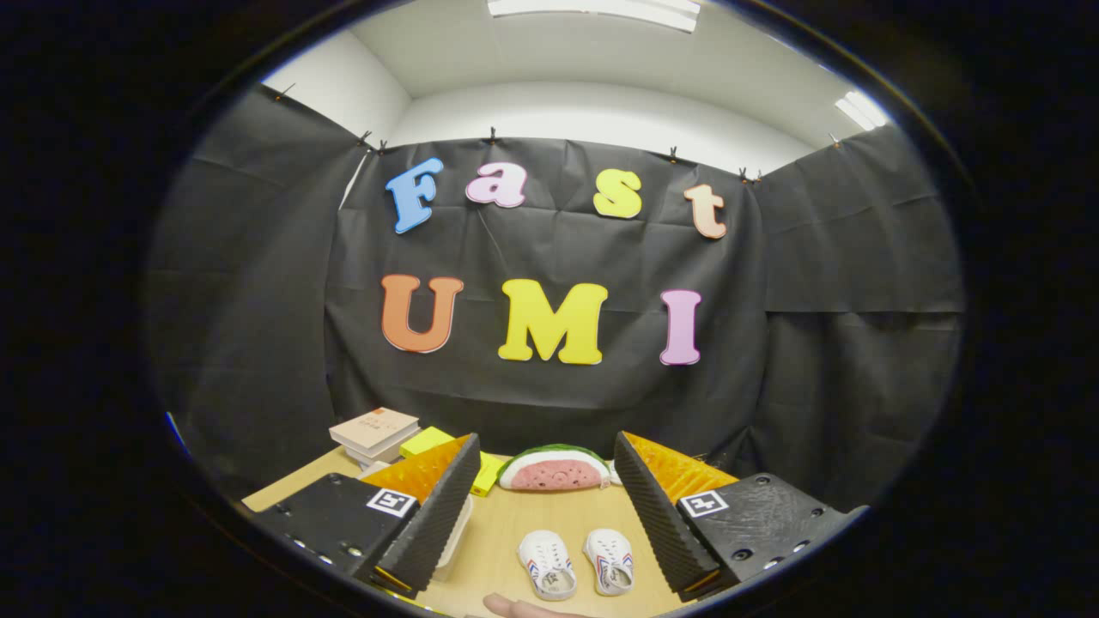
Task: Open the storage box then place both shoes into the box .Put the left shoe in first, then the right shoe, with the right side of both shoes facing outward in a uniform manner.
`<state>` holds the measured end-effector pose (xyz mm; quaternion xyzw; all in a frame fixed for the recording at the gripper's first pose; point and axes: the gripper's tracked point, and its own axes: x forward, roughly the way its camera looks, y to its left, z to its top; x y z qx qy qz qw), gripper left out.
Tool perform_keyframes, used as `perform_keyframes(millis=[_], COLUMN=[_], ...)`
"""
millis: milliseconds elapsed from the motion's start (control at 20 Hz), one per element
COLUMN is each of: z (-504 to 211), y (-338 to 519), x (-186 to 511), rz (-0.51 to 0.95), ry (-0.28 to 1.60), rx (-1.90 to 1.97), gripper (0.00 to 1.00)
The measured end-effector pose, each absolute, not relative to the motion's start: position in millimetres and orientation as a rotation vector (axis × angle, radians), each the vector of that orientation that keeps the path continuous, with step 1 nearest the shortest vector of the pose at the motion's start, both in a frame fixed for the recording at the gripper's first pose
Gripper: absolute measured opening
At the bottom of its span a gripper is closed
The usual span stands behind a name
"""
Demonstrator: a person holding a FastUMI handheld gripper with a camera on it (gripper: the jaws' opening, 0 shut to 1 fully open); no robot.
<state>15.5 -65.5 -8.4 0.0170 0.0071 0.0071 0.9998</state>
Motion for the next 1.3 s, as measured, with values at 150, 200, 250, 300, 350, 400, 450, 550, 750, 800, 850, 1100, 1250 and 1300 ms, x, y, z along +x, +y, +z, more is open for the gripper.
perform_keyframes(millis=[150,200,250,300,350,400,450,550,750,800,850,1100,1250,1300], z=[-16.7,-19.7,-24.2,-28.4,-34.7,-42.3,-47.6,-59.9,-101.1,-108.3,-116.0,-159.2,-186.6,-199.0], y=[-80.1,-84.8,-88.6,-91.6,-93.1,-94.0,-95.8,-95.8,-86.9,-87.2,-84.4,-70.9,-45.0,-30.9], x=[22.7,25.6,30.2,34.9,38.7,46.8,53.5,71.1,112.6,122.8,134.2,185.1,200.7,198.5], rz=[0.015,0.014,0.013,0.020,0.027,0.041,0.046,0.083,0.189,0.205,0.233,0.366,0.526,0.600], ry=[0.026,0.032,0.043,0.058,0.075,0.097,0.112,0.141,0.279,0.301,0.327,0.465,0.596,0.652], rx=[0.050,0.052,0.056,0.067,0.071,0.071,0.064,0.060,0.133,0.142,0.153,0.222,0.310,0.343], gripper=[0.95,0.95,0.95,0.95,0.95,0.95,0.95,0.95,0.95,0.95,0.96,0.95,0.95,0.95])
